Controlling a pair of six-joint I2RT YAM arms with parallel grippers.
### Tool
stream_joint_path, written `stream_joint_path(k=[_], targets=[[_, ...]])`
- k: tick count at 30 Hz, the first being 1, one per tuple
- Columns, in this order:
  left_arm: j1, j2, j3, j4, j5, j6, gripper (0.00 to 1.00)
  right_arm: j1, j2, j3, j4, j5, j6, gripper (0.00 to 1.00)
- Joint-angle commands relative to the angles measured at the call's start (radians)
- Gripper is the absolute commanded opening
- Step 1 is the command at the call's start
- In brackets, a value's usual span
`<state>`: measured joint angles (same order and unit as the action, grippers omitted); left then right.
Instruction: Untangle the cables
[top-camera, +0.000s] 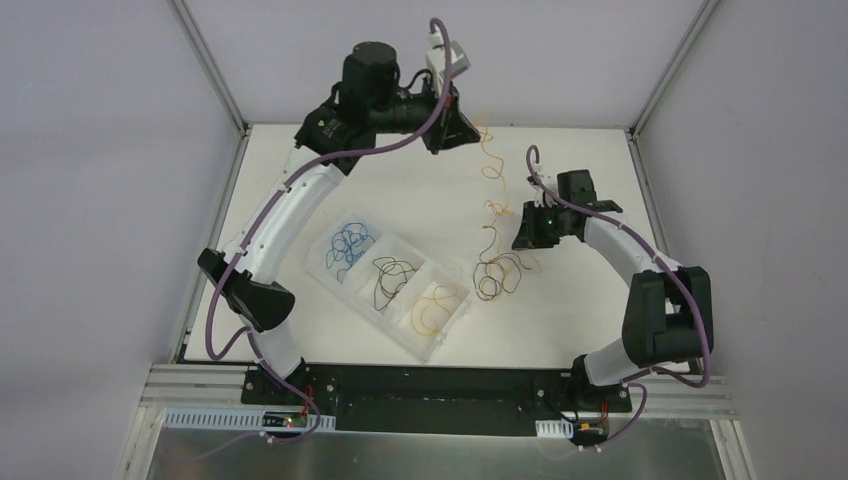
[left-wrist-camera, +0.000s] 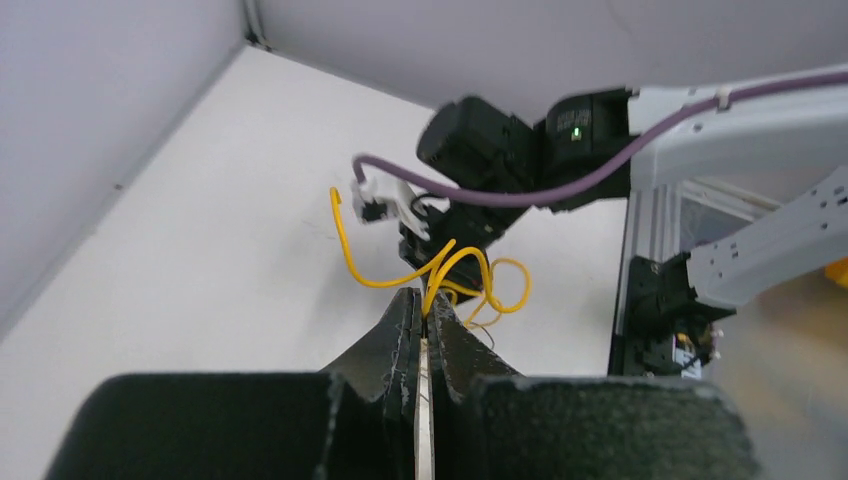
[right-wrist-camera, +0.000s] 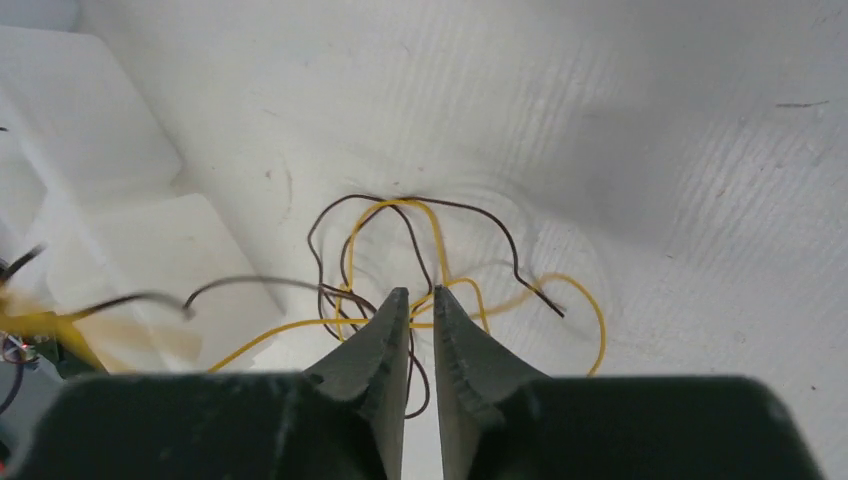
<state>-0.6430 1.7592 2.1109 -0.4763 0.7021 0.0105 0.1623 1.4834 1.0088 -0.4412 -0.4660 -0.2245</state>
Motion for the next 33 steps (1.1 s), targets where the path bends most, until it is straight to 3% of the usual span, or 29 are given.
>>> stream_joint_path(k=[1, 4, 7, 9, 10, 14, 16, 19, 24, 33], targets=[[0.058, -0.061, 0.129, 0.047, 0.004, -0.090, 0.00, 0.001, 0.058, -0.029, 0.067, 0.055, -0.004, 0.08], [0.091, -0.081, 0.160, 0.050, -0.018, -0.087, 0.00, -0.004, 0.091, -0.030, 0.067, 0.067, -0.009, 0.00], [0.106, -0.101, 0.161, 0.050, -0.030, -0.071, 0.00, -0.007, 0.098, -0.024, 0.061, 0.043, 0.004, 0.00], [0.107, -0.115, 0.148, 0.050, -0.040, -0.054, 0.00, -0.006, 0.080, -0.023, 0.064, -0.011, 0.019, 0.05], [0.108, -0.119, 0.142, 0.050, -0.042, -0.052, 0.00, -0.006, 0.065, -0.022, 0.064, -0.047, 0.031, 0.11], [0.108, -0.125, 0.124, 0.050, -0.051, -0.041, 0.00, -0.004, -0.011, -0.015, 0.080, -0.162, 0.087, 0.53], [0.108, -0.124, 0.119, 0.050, -0.063, -0.037, 0.00, -0.001, -0.056, -0.012, 0.094, -0.195, 0.101, 0.64], [0.108, -0.115, 0.123, 0.050, -0.084, -0.042, 0.00, 0.004, -0.121, 0.005, 0.092, -0.219, 0.096, 0.71], [0.108, -0.101, 0.128, 0.050, -0.104, -0.051, 0.00, 0.022, -0.224, -0.043, 0.244, -0.322, 0.194, 0.80], [0.123, -0.068, 0.148, 0.050, -0.260, -0.102, 0.00, 0.050, -0.197, 0.024, 0.307, -0.334, 0.340, 0.80]])
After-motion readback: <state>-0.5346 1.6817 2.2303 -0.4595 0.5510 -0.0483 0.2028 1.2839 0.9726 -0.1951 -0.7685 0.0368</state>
